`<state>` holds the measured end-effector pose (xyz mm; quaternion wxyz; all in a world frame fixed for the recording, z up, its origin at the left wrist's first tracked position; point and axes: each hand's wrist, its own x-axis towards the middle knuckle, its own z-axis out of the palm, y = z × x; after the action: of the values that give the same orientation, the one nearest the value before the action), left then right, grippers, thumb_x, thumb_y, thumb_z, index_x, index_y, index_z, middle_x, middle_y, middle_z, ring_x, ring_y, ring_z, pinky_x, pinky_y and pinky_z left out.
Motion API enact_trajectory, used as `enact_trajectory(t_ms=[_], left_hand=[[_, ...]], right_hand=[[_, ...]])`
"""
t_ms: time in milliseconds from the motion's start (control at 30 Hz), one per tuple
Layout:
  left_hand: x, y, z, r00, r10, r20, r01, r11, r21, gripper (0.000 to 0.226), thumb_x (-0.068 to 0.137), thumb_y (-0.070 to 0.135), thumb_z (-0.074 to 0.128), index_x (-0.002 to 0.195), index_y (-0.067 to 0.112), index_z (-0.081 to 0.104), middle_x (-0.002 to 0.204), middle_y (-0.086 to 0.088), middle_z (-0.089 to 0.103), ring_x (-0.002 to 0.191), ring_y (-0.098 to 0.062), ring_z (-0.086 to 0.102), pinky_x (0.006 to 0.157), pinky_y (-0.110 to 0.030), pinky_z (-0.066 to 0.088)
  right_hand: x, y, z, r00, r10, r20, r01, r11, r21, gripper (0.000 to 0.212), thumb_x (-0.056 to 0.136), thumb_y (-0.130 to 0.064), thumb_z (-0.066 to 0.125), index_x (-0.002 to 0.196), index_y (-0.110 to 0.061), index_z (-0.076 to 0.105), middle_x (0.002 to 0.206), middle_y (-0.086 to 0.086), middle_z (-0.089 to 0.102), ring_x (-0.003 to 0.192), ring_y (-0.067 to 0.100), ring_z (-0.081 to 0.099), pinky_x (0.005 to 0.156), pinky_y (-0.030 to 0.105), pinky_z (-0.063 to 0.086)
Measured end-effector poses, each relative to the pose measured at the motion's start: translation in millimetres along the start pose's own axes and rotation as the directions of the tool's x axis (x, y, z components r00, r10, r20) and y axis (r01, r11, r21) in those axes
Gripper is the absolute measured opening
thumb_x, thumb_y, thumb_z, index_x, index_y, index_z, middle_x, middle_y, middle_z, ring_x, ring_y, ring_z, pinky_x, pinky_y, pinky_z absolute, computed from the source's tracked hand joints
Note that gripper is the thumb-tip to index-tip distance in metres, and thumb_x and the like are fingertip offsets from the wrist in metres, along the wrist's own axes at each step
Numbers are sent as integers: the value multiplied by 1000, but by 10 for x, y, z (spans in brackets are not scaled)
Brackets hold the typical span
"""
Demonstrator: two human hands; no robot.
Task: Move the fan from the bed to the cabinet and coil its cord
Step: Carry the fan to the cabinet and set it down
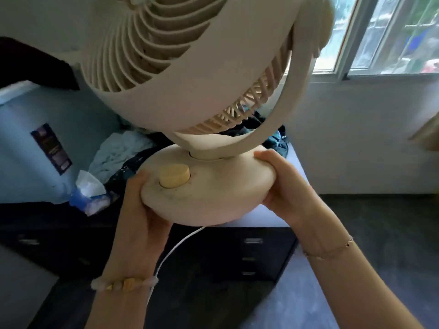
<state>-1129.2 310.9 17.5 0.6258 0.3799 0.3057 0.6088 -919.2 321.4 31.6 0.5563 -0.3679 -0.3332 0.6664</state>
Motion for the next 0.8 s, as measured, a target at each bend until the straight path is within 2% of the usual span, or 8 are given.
enact_trajectory(t_ms=[100, 267, 333, 467, 567, 667, 733, 800], left_hand=[[47, -255, 434, 998, -33, 50, 34, 999, -11, 44, 97, 30, 34, 91, 24, 77, 96, 1, 76, 92, -13, 71, 66, -23, 57], [89, -696, 1130, 991, -83, 104, 83, 997, 0, 39, 95, 31, 39, 89, 22, 76, 90, 0, 77, 86, -13, 72, 62, -23, 56], [116, -850, 1344, 988, -103, 115, 103, 995, 4, 38, 95, 35, 38, 96, 22, 74, 91, -1, 77, 84, -14, 72, 62, -25, 57], [159, -1152, 1697, 983, -144, 116, 145, 989, 0, 36, 94, 37, 39, 101, 18, 70, 92, -2, 76, 86, -15, 71, 65, -27, 58], [215, -1357, 1911, 978, -178, 114, 180, 984, -10, 36, 93, 36, 41, 110, 16, 66, 103, -4, 74, 98, -18, 68, 79, -31, 58], [336, -1548, 2081, 971, -224, 81, 226, 974, -17, 37, 92, 36, 43, 115, 15, 63, 106, -7, 72, 100, -20, 66, 88, -38, 51], [451, -1695, 2194, 966, -250, 69, 251, 968, -12, 39, 92, 35, 44, 119, 13, 61, 104, -7, 72, 97, -21, 66, 84, -37, 51], [580, -1848, 2278, 962, -262, 73, 263, 965, -10, 40, 91, 35, 44, 121, 12, 59, 100, -6, 72, 91, -19, 67, 74, -32, 56]], right_hand=[[-182, -213, -430, 998, -34, -56, 34, 999, 1, 23, 88, -26, 50, 103, -16, 66, 75, 2, 73, 62, 13, 68, 49, 23, 53], [-467, -563, -1129, 990, -71, -125, 70, 997, -13, 27, 89, -26, 48, 106, -14, 65, 77, 3, 73, 65, 14, 67, 50, 25, 54], [-538, -673, -1358, 987, -79, -139, 78, 997, -13, 29, 89, -26, 48, 109, -13, 64, 80, 4, 71, 66, 15, 66, 51, 25, 54], [-617, -844, -1794, 985, -84, -148, 85, 996, 0, 25, 88, -25, 48, 102, -14, 66, 74, 2, 73, 62, 14, 68, 50, 23, 53], [-623, -927, -2093, 983, -92, -158, 93, 996, 1, 23, 89, -25, 46, 94, -17, 67, 73, 0, 75, 62, 12, 69, 50, 22, 53], [-552, -1008, -2354, 981, -83, -176, 86, 996, 5, 23, 90, -25, 44, 90, -18, 67, 69, 0, 74, 59, 12, 69, 48, 22, 53], [-452, -1061, -2553, 983, -72, -172, 76, 997, 14, 24, 91, -24, 43, 90, -17, 66, 67, -1, 74, 57, 11, 68, 47, 21, 52], [-332, -1100, -2748, 986, -56, -156, 59, 998, 20, 25, 91, -23, 42, 91, -16, 66, 67, -1, 74, 56, 11, 68, 46, 20, 52]])
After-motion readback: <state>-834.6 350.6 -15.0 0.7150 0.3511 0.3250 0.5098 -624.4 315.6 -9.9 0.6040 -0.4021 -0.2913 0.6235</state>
